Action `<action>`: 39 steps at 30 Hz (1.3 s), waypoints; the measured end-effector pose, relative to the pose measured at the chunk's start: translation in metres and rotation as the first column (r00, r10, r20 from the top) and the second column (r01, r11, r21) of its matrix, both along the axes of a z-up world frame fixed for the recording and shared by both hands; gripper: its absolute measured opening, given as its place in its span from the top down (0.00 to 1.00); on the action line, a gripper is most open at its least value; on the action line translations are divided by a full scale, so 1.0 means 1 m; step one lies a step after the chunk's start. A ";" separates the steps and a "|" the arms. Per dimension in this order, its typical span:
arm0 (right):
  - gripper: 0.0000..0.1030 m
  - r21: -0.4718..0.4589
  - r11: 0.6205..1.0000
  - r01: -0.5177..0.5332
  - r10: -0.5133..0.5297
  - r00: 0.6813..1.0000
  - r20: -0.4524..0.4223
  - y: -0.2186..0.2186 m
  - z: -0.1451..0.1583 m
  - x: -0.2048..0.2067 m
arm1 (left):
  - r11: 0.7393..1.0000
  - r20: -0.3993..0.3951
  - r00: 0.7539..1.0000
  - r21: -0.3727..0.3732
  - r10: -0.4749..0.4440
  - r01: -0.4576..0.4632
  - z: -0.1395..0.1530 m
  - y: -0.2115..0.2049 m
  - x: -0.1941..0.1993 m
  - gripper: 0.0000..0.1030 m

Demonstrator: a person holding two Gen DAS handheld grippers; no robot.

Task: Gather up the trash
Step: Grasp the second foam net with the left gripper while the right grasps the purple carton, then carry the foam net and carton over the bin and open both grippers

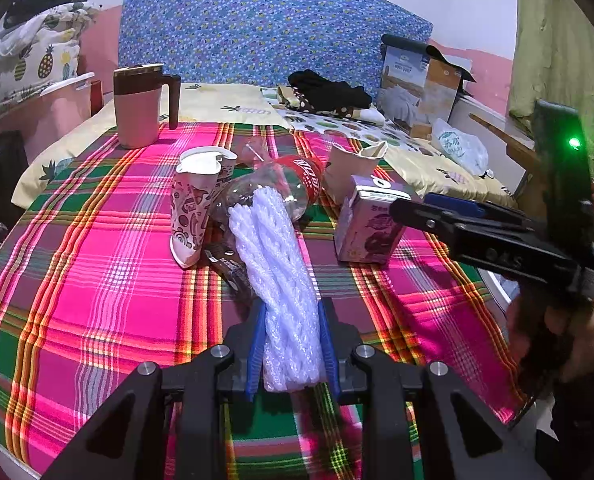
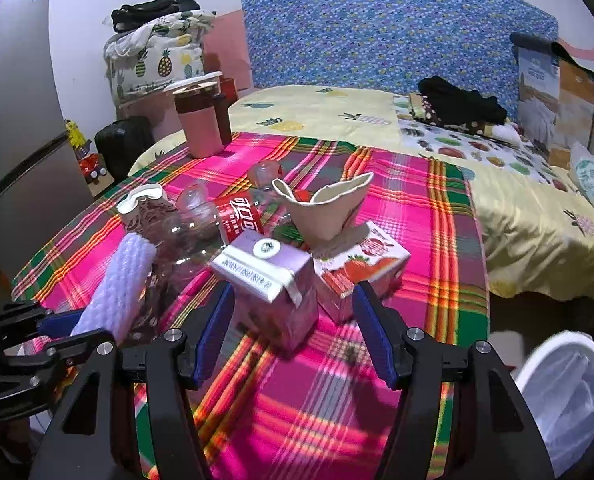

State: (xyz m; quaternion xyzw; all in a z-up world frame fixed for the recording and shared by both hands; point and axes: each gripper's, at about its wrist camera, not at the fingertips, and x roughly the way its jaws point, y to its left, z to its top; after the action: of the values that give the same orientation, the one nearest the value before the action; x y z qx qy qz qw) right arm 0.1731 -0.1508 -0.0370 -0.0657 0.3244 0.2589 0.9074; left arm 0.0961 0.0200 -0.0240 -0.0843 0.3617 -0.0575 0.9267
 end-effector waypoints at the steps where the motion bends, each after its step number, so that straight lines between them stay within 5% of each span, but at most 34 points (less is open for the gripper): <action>1: 0.39 0.002 1.000 -0.007 0.007 1.000 -0.003 0.000 0.000 0.002 | 1.000 0.000 1.000 -0.003 -0.002 0.002 0.000 0.001 0.001 0.75; 19: 0.39 -0.023 0.992 -0.122 0.120 0.991 -0.054 0.020 -0.005 0.018 | 0.999 -0.010 1.000 -0.035 -0.013 0.013 -0.008 0.013 0.003 0.75; 39: 0.40 0.094 0.995 0.040 -0.036 0.998 -0.048 -0.020 0.013 -0.033 | 0.999 0.032 0.998 -0.009 -0.052 0.052 0.017 -0.015 -0.014 0.75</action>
State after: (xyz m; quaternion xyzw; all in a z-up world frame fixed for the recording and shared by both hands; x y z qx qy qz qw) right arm 0.1396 -0.1705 -0.0243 -0.0103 0.3340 0.2582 0.9065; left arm 0.0821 0.0055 -0.0075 -0.0787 0.3489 -0.0848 0.9300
